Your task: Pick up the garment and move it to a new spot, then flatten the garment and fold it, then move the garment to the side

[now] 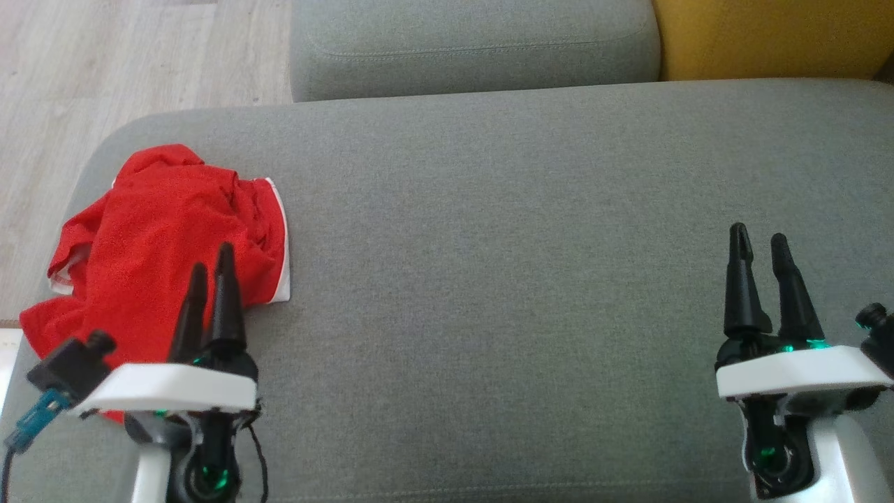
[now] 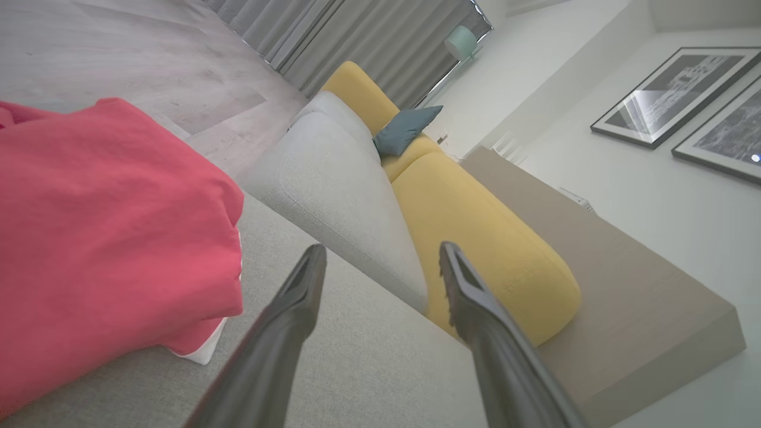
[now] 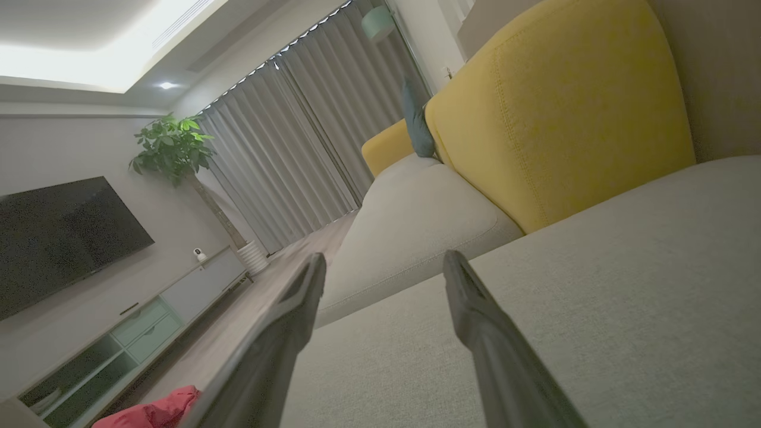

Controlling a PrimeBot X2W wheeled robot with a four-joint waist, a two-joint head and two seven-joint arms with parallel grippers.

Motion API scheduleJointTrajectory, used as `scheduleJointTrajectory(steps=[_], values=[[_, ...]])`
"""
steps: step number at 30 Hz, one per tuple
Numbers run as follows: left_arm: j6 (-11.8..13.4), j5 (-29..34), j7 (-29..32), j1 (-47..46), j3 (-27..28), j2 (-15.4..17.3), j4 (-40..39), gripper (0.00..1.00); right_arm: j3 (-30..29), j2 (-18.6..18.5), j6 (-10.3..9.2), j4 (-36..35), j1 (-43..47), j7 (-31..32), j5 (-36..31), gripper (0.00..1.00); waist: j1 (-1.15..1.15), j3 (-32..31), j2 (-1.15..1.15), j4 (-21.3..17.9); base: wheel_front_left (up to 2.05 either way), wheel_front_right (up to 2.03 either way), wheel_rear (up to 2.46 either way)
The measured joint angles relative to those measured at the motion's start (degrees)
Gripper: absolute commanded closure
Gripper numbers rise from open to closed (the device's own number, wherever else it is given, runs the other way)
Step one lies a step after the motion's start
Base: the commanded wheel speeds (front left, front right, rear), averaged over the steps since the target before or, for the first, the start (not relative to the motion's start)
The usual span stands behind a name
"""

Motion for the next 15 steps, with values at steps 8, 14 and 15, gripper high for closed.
scheduleJointTrajectory(steps=[8, 14, 15], values=[[0.59, 9.4, -1.23, 0.01, -3.38, 0.11, -0.12, 0.0, 0.34, -0.01, 0.0, 0.05, 0.04, -1.11, -6.17, 0.0, 0.0, -0.13, 0.0, 0.02, 0.0, 0.0, 0.0], [2.27, 15.38, -2.04, 0.01, -6.46, 0.86, -0.26, 0.0, 0.7, -0.01, 0.0, 0.1, 0.06, -2.18, -10.49, 0.0, 0.0, -0.24, 0.0, -0.02, 0.0, 0.0, 0.0], [2.54, 16.33, -2.38, 0.02, -7.13, 1.29, -0.25, 0.0, 0.74, -0.02, 0.0, 0.1, 0.06, -2.35, -11.28, 0.0, 0.0, -0.26, 0.0, -0.03, 0.0, 0.0, 0.0]])
